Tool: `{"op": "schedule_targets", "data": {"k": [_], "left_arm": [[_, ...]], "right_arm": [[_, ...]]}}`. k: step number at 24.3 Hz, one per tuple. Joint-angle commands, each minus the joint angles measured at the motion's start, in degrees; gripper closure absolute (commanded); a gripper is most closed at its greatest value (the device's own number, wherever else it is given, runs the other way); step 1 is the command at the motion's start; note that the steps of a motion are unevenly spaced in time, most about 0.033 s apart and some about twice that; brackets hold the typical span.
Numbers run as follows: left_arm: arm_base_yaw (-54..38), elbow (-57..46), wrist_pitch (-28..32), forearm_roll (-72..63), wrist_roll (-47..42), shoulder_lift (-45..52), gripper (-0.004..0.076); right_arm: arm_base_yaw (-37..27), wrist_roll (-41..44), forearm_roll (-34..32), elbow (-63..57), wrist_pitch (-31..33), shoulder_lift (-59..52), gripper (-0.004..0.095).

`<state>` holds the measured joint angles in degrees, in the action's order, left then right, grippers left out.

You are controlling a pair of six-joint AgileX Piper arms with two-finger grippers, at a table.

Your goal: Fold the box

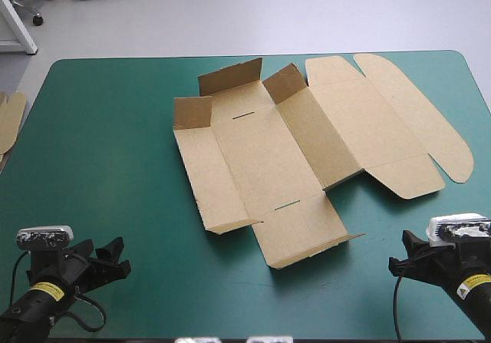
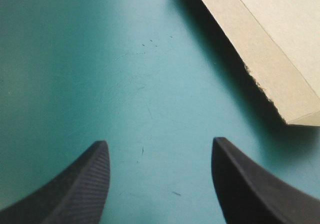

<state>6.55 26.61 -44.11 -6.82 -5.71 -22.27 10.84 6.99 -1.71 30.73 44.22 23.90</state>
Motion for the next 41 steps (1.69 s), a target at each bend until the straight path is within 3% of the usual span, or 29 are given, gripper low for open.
{"op": "schedule_targets", "data": {"k": [1,17,24,29,36,41], "left_arm": [[0.12,2.02,2.94,-0.86,-0.35,-0.83,0.0291],[0.12,2.02,2.75,-1.4,-0.11,-1.25,0.029],[0.23,3.42,5.09,-5.59,1.5,-7.11,0.029],[0.23,8.33,7.29,-7.35,2.73,-14.77,0.029],[0.23,10.78,12.16,-36.94,20.92,-29.11,0.029],[0.23,10.78,9.79,-52.56,34.45,-38.62,0.029]], "right_arm": [[-0.2,-0.29,-0.05,1.9,-4.01,0.75,0.0464],[-0.2,0.07,-0.81,1.9,-4.06,0.75,0.0464],[-0.2,5.97,-9.22,4.4,-4.06,2.11,0.0464],[-0.2,6.61,-11.66,10.85,-1.36,9.33,0.0463],[-0.2,5.32,-15.43,21.39,3.45,23.18,0.044],[-0.79,4.91,-17.59,26.62,3.32,30.37,0.0438]]}}
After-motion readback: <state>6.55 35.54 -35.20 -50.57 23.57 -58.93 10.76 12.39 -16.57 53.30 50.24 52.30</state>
